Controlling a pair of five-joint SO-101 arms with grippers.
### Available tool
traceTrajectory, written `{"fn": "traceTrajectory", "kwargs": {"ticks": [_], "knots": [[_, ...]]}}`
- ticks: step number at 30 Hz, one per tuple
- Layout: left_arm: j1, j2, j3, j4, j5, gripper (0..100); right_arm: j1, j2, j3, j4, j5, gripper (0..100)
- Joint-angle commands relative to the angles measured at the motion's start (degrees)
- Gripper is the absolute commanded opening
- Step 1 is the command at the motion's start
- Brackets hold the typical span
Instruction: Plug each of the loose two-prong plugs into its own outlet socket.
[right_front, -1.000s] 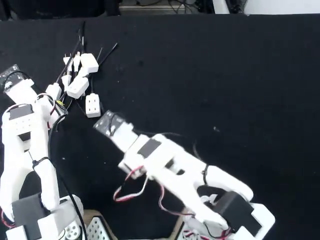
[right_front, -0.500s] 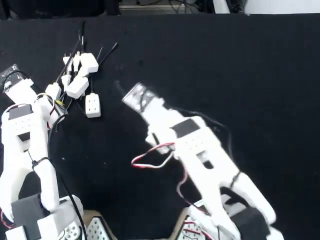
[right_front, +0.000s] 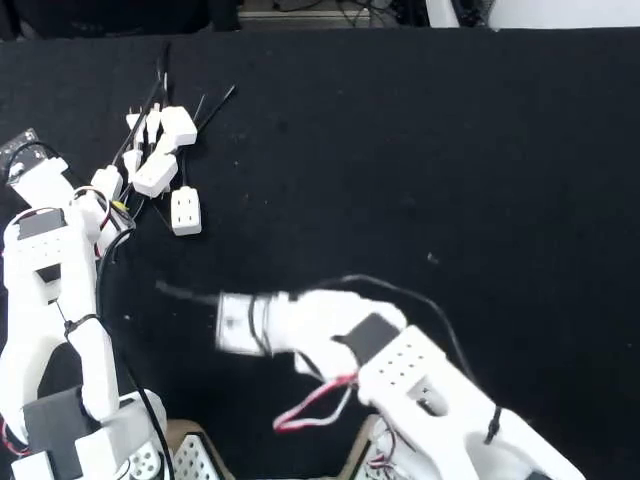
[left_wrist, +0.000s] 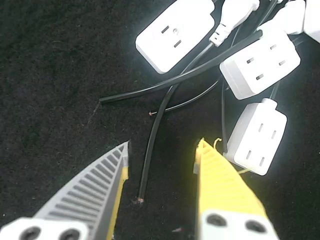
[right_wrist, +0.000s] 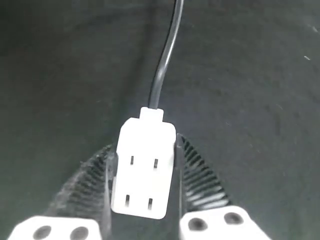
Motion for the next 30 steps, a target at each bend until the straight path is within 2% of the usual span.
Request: {"fn": "traceTrajectory", "kwargs": {"ticks": [1, 5, 10, 12, 20, 25, 30], "knots": [[-0.66, -1.85, -1.10, -0.62, 0.53, 21, -4.57, -3.65, 2.95, 0.18, 5.10, 1.3], [-0.66, -1.85, -1.10, -0.62, 0.53, 21, -5.80, -2.59, 2.68, 0.35, 1.49, 5.9], [-0.66, -1.85, -1.10, -0.62, 0.53, 21, -5.71, 0.75, 0.66, -0.09, -1.67, 28.1], [-0.66, -1.85, -1.10, -0.62, 0.53, 21, -5.45, 1.63, -0.48, -0.09, -1.85, 32.5], [-0.66, -1.85, -1.10, -0.62, 0.53, 21, 5.27, 1.98, -5.32, 4.13, -1.85, 32.8], [-0.66, -1.85, -1.10, -0.62, 0.53, 21, 1.85, 1.80, -7.25, 13.54, -1.85, 32.8], [-0.66, -1.85, -1.10, -0.62, 0.53, 21, -2.20, 1.71, -7.08, 18.64, -1.93, 32.8]]}}
